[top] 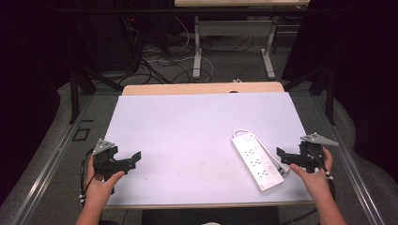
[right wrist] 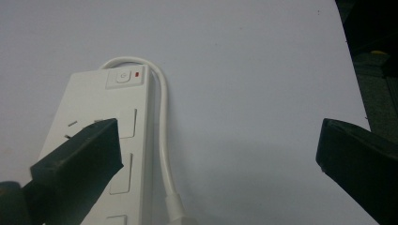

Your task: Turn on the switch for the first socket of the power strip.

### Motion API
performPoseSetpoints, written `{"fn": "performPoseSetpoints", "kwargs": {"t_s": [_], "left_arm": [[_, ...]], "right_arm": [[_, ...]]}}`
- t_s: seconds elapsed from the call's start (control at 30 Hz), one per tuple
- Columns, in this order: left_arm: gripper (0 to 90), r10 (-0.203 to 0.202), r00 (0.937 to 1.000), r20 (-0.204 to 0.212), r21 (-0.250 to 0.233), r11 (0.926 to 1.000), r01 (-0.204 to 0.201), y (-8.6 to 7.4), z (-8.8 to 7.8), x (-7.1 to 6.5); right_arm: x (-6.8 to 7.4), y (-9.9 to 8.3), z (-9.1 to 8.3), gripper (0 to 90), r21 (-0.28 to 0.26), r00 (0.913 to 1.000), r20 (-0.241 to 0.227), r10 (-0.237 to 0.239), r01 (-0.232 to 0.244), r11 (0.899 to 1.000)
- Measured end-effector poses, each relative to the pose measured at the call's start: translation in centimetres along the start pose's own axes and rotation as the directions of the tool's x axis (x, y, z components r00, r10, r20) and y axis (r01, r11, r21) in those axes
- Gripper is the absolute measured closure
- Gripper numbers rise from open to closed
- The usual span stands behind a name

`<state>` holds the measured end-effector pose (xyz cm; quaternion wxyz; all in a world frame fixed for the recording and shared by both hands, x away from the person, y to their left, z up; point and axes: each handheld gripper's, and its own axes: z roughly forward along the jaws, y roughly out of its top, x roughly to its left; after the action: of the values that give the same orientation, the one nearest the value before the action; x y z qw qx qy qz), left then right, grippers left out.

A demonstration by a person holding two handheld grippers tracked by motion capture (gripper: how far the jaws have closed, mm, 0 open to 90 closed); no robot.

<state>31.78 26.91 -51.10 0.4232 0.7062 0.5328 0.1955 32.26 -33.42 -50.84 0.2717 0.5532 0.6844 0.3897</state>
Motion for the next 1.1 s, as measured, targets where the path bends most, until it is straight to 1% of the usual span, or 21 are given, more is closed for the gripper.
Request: {"fn": "performPoseSetpoints", "kwargs": {"t_s": [0.1, 0.13, 0.17, 0.2, 0.23, 0.3, 0.37, 0.43, 0.47, 0.5, 0.57, 0.6, 0.67, 0.73, 0.8, 0.83, 0.87, 1.03, 1.1], "left_arm": [[0.5, -0.001, 1.0000, 0.000, 0.001, 1.0000, 0.001, -0.06, 0.04, 0.00], [0.5, -0.002, 1.0000, 0.000, 0.000, 1.0000, 0.002, -0.08, 0.04, 0.00], [0.5, -0.002, 1.0000, 0.000, 0.001, 1.0000, 0.002, -0.09, 0.03, 0.01], [0.5, -0.002, 1.0000, 0.000, 0.000, 1.0000, 0.002, -0.11, 0.03, 0.01], [0.5, -0.003, 1.0000, 0.000, 0.000, 1.0000, 0.003, -0.12, 0.02, 0.00], [0.5, -0.006, 1.0000, 0.001, -0.002, 1.0000, 0.006, -0.17, 0.03, -0.02], [0.5, -0.002, 1.0000, 0.001, 0.000, 1.0000, 0.002, -0.21, 0.01, -0.05], [0.5, -0.002, 1.0000, 0.001, 0.000, 1.0000, 0.002, -0.26, 0.02, -0.09], [0.5, 0.001, 1.0000, 0.002, 0.002, 1.0000, -0.001, -0.34, 0.02, -0.17], [0.5, 0.002, 1.0000, 0.001, 0.005, 1.0000, -0.002, -0.37, 0.00, -0.20], [0.6, 0.005, 1.0000, 0.000, 0.006, 1.0000, -0.005, -0.41, 0.00, -0.22], [0.6, 0.005, 1.0000, 0.003, 0.006, 1.0000, -0.005, -0.43, 0.02, -0.24], [0.7, 0.008, 1.0000, 0.004, 0.011, 0.9999, -0.008, -0.44, 0.03, -0.31], [0.7, 0.011, 0.9999, 0.005, 0.009, 0.9999, -0.011, -0.45, 0.10, -0.37], [0.8, 0.014, 0.9999, 0.006, 0.015, 0.9998, -0.014, -0.45, 0.12, -0.41], [0.8, 0.016, 0.9998, 0.006, 0.011, 0.9998, -0.016, -0.46, 0.17, -0.43], [0.8, 0.016, 0.9999, 0.006, 0.012, 0.9998, -0.016, -0.47, 0.18, -0.45], [0.8, 0.018, 0.9998, 0.003, 0.017, 0.9997, -0.018, -0.49, 0.19, -0.48], [0.8, 0.019, 0.9998, 0.003, 0.018, 0.9997, -0.019, -0.50, 0.20, -0.51]], "right_arm": [[0.12, 0.03, -0.04, 0.0, 0.008, 0.9999, -0.010, -0.002, 0.002, 1.000], [0.09, 0.04, 0.00, 0.0, 0.006, 0.9999, -0.009, -0.015, 0.015, 1.000], [0.19, 0.06, -0.09, 0.0, 0.017, 0.9999, -0.011, -0.012, 0.012, 1.000], [0.27, 0.06, -0.03, 0.0, 0.016, 0.9998, -0.016, -0.011, 0.011, 1.000], [0.34, 0.07, 0.02, 0.0, 0.016, 0.9999, -0.010, -0.013, 0.013, 1.000], [0.35, 0.09, 0.08, 0.0, 0.016, 0.9997, -0.013, -0.022, 0.023, 1.000], [0.45, 0.10, 0.13, 0.0, 0.028, 0.9997, -0.019, -0.015, 0.016, 0.999], [0.43, 0.13, 0.17, 0.0, 0.029, 0.9996, -0.021, -0.021, 0.022, 0.999], [0.46, 0.22, 0.16, 0.0, 0.042, 0.9995, -0.022, -0.022, 0.023, 0.999], [0.56, 0.22, 0.22, 0.0, 0.039, 0.9997, -0.023, -0.013, 0.014, 0.999], [0.54, 0.29, 0.28, 0.0, 0.047, 0.9991, -0.037, -0.018, 0.020, 0.999], [0.67, 0.30, 0.33, 0.1, 0.047, 0.9994, -0.031, -0.015, 0.016, 0.999], [0.69, 0.34, 0.34, 0.4, 0.057, 0.9989, -0.042, -0.022, 0.025, 0.998], [0.83, 0.34, 0.42, 0.5, 0.061, 0.9990, -0.036, -0.025, 0.027, 0.998], [0.85, 0.38, 0.38, 1.4, 0.071, 0.9985, -0.044, -0.033, 0.036, 0.997], [0.91, 0.36, 0.44, 1.6, 0.066, 0.9987, -0.037, -0.035, 0.037, 0.997], [0.89, 0.40, 0.38, 2.0, 0.077, 0.9984, -0.041, -0.040, 0.043, 0.996], [1.04, 0.44, 0.40, 5.5, 0.088, 0.9980, -0.050, -0.038, 0.043, 0.995], [1.03, 0.51, 0.37, 7.4, 0.092, 0.9972, -0.060, -0.046, 0.052, 0.994]]}}
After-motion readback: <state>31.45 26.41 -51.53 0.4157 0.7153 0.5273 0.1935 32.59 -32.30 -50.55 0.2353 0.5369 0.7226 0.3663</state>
